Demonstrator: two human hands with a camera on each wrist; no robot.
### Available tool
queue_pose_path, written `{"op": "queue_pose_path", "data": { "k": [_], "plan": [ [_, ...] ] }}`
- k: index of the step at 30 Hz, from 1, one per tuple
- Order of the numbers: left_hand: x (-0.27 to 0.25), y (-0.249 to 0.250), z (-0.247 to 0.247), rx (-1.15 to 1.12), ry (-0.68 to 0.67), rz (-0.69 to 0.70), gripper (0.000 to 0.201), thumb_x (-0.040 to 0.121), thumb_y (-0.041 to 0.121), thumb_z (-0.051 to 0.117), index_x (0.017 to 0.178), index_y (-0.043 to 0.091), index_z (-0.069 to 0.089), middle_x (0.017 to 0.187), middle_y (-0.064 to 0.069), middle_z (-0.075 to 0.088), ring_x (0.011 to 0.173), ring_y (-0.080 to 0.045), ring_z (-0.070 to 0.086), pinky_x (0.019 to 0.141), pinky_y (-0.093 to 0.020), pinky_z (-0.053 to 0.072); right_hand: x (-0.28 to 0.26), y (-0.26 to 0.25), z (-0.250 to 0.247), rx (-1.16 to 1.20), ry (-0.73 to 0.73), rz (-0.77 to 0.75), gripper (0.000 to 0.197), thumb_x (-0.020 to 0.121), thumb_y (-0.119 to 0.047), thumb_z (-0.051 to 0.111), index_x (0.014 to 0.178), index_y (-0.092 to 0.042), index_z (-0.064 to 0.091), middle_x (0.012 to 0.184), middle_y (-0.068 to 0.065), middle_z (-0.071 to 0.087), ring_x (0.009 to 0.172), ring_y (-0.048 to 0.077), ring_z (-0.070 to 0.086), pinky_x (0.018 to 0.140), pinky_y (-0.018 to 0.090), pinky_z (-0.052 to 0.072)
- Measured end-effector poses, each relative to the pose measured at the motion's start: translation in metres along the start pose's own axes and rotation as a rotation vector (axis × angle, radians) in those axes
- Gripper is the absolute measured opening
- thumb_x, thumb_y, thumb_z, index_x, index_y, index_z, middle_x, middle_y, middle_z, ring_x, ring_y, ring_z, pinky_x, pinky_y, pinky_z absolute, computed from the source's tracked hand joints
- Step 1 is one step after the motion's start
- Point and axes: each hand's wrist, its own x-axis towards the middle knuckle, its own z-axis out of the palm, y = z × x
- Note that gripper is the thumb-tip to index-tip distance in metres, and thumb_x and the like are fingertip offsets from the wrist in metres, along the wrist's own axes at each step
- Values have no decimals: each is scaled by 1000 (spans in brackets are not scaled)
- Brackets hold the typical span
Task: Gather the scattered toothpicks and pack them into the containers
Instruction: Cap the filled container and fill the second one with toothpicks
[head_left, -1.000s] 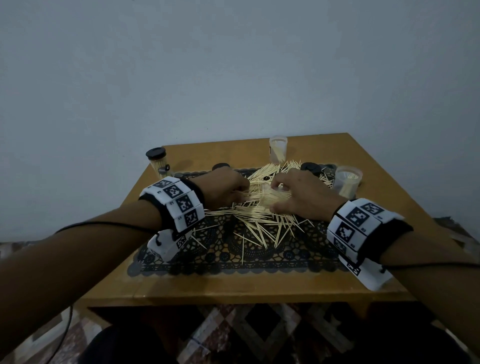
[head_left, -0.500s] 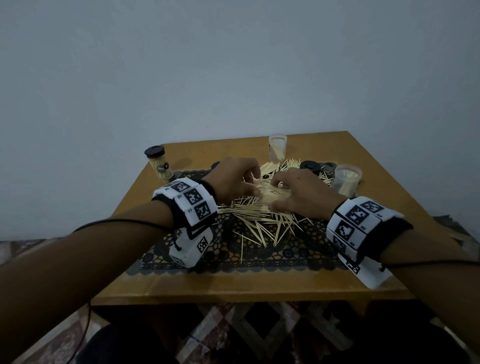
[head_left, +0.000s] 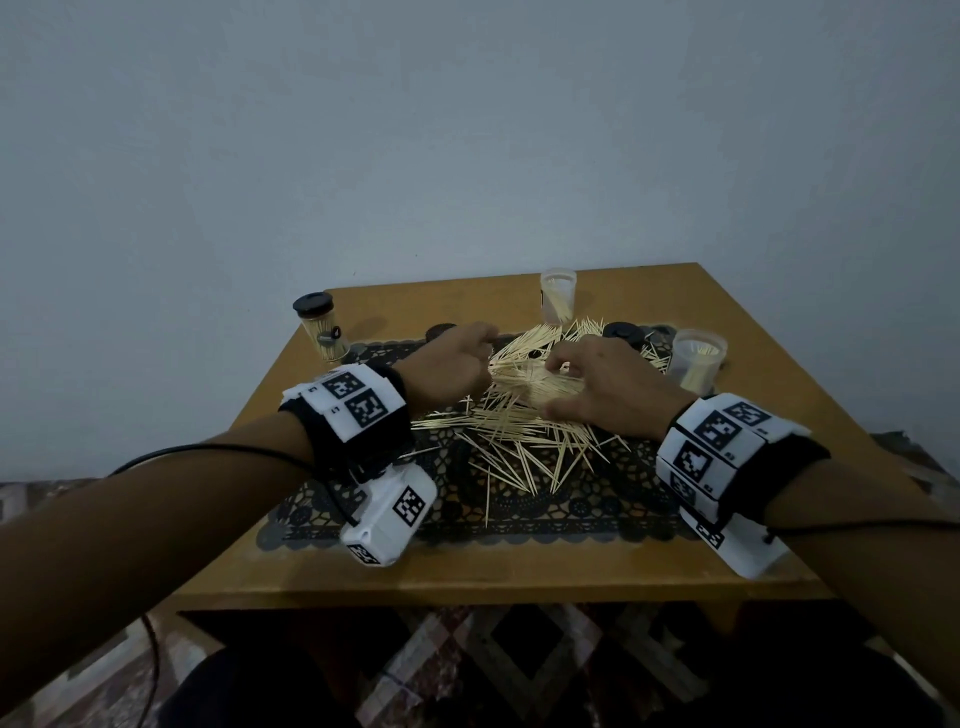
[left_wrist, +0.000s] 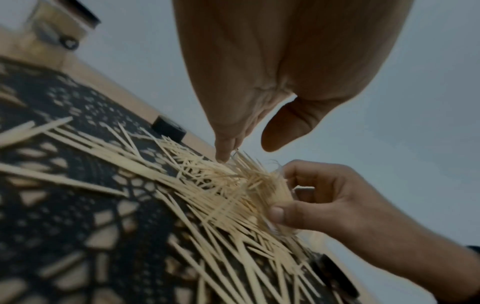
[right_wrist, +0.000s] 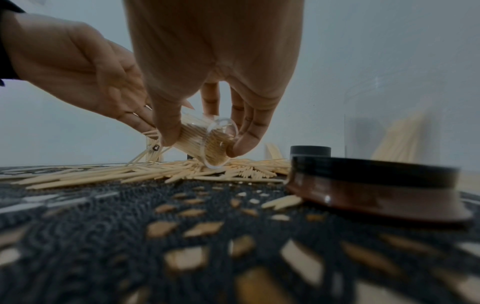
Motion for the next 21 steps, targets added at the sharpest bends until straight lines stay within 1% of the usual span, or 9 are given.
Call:
{"op": "queue_pose_path", "data": {
  "k": [2, 3, 6, 7, 9, 12, 17, 19, 21],
  "plan": [
    [2, 3, 6, 5, -16, 2, 64, 66, 8, 48, 123, -20, 42, 115, -39, 48, 74, -3, 44, 70, -15, 42, 0, -1, 0, -5, -1, -9, 48, 76, -46, 77, 112, -18, 62, 109, 5, 60, 99, 21, 57, 82, 33, 48],
    [4, 4, 7, 7, -25, -1, 59, 71, 6, 50, 121, -25, 42, 106, -33, 52, 71, 0, 39, 68, -10, 37, 0, -1, 0, -9, -2, -13, 47, 75, -45, 77, 110, -18, 62, 108, 6, 60, 98, 21, 57, 81, 33, 48],
    [7, 6, 8, -65, -59, -7, 38, 84, -10, 47, 116, -31, 43, 80, 3, 40, 71, 1, 35, 68, -5, 35, -1, -1, -1, -15, 3, -11, 46, 75, -44, 78, 108, -17, 62, 105, 5, 59, 97, 21, 57, 78, 32, 46],
    [5, 6, 8, -144, -71, -6, 39, 83, -13, 46, 120, -25, 42, 80, 2, 39, 73, -2, 38, 70, -7, 37, -1, -1, -1, -16, 3, -13, 46, 75, -44, 78, 109, -17, 62, 105, 5, 59, 97, 21, 57, 79, 32, 46],
    [0, 7, 7, -359, -7, -51, 59, 77, -14, 45, 135, -9, 34, 93, -13, 42, 87, -26, 43, 85, -19, 39, -1, -1, -1, -16, 2, -20, 46, 76, -44, 78, 110, -17, 62, 107, 6, 60, 98, 21, 57, 81, 33, 47],
    [2, 4, 9, -398, 47, -73, 62, 89, -9, 36, 148, 2, 21, 100, -18, 45, 105, -29, 44, 113, -44, 30, 0, -2, 0, -39, -1, -21, 47, 77, -43, 77, 112, -17, 61, 107, 6, 59, 98, 22, 57, 80, 33, 48],
    [3, 6, 13, -416, -3, -52, 56, 90, -9, 36, 144, 5, 29, 113, -18, 42, 110, -26, 41, 109, -50, 36, 0, 2, 0, -59, 4, -3, 49, 77, -45, 77, 114, -18, 60, 107, 4, 56, 98, 21, 57, 79, 33, 47],
    [3, 5, 9, -355, 7, -24, 66, 79, -12, 47, 141, 5, 34, 130, -18, 47, 124, -24, 43, 99, -43, 45, 1, 2, 0, -59, 7, -5, 49, 77, -45, 76, 115, -18, 60, 107, 4, 56, 97, 22, 56, 78, 32, 47],
    [1, 4, 2, -169, 78, 9, 62, 80, -14, 50, 138, 5, 39, 141, -12, 46, 132, -22, 42, 101, -38, 44, 1, 2, 1, -60, 3, -3, 49, 77, -46, 76, 115, -19, 60, 107, 4, 55, 98, 22, 56, 78, 31, 45]
  ]
}}
